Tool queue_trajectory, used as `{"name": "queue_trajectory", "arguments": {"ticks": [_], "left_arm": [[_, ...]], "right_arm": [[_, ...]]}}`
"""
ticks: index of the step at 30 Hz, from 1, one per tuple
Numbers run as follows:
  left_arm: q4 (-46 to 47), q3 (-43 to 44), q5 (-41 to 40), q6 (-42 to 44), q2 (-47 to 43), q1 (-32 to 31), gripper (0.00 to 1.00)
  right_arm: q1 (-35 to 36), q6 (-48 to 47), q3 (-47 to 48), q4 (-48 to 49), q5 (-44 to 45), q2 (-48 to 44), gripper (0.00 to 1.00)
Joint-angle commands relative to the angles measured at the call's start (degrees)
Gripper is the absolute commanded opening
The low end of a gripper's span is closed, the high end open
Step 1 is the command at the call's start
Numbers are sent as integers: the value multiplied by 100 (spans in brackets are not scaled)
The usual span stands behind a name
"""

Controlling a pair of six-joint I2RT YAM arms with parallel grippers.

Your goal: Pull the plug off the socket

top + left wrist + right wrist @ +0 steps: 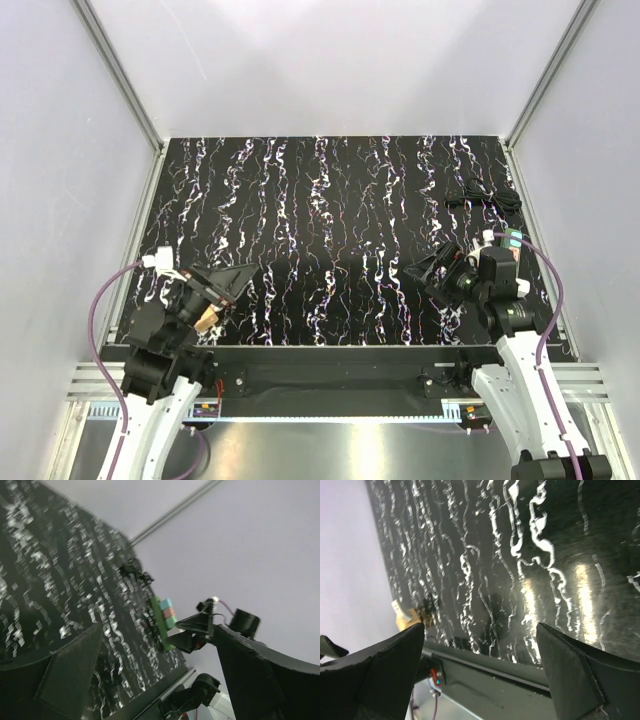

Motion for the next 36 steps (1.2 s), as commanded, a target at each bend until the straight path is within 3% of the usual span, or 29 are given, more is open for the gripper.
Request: {"name": "queue_trajectory", "arguments": {"ticks": [1,6,11,23,27,30,36], "left_arm": [[-1091,275,-327,102,333,6,99],[-1838,645,-442,550,895,6,99],[-1962,1005,410,1280,1396,6,99],[-2182,1506,358,1649,1994,23,99],[-2611,1858,200,1658,2030,23,99],[-3111,2016,-369,1457,2012,23,99],[-3553,2069,-986,1324,2196,23,99]], "right_arm": [[-19,-196,407,34,519,170,100],[-19,-20,513,902,-15,609,100],[7,419,478,2695,-1017,1452,100],[2081,200,2121,4595,-746,5493,100],[2415,296,2841,4623,-579,6550,100],[2599,472,3465,4306,-500,7156,100],[3250,289,4275,4287,-314,7694,100]]}}
